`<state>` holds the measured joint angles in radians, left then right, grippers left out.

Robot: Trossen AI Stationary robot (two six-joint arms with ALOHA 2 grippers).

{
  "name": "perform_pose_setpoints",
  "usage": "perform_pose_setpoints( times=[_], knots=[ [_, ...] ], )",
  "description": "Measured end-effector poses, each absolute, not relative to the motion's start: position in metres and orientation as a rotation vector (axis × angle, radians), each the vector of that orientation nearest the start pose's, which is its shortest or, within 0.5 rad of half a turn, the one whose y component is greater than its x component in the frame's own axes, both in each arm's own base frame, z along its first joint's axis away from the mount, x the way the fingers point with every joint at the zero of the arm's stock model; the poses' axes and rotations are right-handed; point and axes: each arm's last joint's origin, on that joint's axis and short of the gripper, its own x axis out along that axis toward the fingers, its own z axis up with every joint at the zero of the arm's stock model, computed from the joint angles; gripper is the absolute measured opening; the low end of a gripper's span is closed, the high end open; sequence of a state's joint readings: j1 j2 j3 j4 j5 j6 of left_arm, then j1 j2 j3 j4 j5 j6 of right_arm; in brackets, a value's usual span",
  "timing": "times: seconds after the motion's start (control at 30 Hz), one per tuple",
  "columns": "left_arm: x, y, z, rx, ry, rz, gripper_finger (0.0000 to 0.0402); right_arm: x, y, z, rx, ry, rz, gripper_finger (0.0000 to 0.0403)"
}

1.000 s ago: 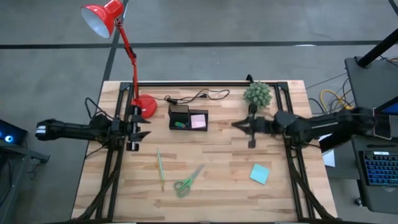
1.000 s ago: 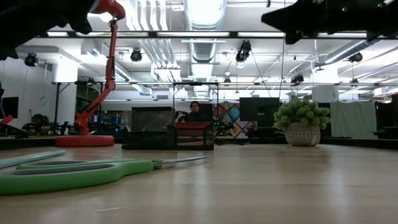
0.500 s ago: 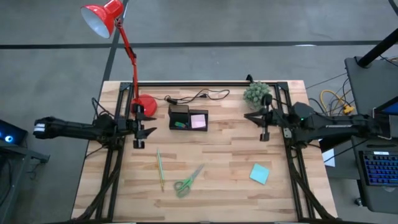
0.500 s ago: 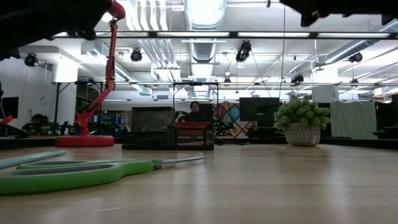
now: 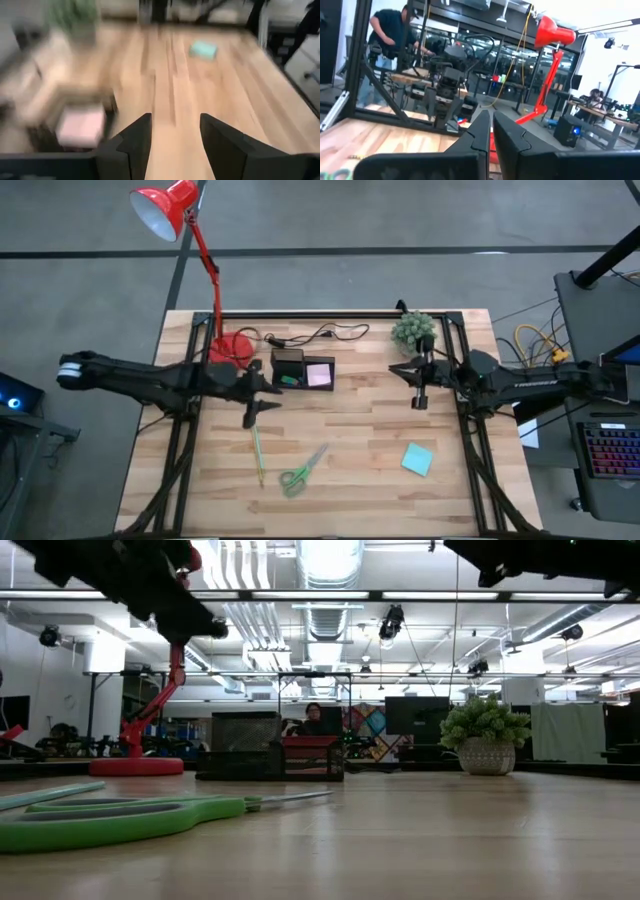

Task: Pick and place office supplies into organizer
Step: Put the green scissors into the black mesh desk organizer

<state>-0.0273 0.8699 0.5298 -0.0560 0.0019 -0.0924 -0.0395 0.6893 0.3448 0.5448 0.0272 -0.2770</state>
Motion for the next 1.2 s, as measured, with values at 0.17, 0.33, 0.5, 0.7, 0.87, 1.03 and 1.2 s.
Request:
perform_pose_setpoints(
  times=[0.17,0.33,0.5,0.7,0.87,1.03,1.2],
  knots=[
    [0.201,-0.016,0.255,-0.281,0.597,-0.017,0.0155,0.162,-0.007,0.272,-0.282,-0.202,-0.098,0.0013],
    [0.214,-0.041,0.256,-0.331,0.676,-0.098,0.0155,0.162,-0.008,0.272,-0.315,-0.199,-0.101,0.0013],
    [0.229,-0.078,0.255,-0.285,0.729,-0.167,0.0155,0.162,-0.008,0.272,-0.349,-0.198,-0.105,0.0013],
    [0.248,-0.120,0.244,-0.252,0.815,-0.212,0.0155,0.162,-0.008,0.272,-0.376,-0.198,-0.108,0.0013],
    [0.262,-0.155,0.228,-0.190,0.890,-0.264,0.0155,0.162,-0.008,0.272,-0.375,-0.198,-0.108,0.0013],
    [0.273,-0.181,0.216,-0.188,0.957,-0.269,0.0155,0.162,-0.008,0.272,-0.366,-0.197,-0.107,0.0013],
    [0.273,-0.196,0.203,-0.183,1.058,-0.229,0.0155,0.162,-0.008,0.272,-0.340,-0.197,-0.104,0.0013]
  ],
)
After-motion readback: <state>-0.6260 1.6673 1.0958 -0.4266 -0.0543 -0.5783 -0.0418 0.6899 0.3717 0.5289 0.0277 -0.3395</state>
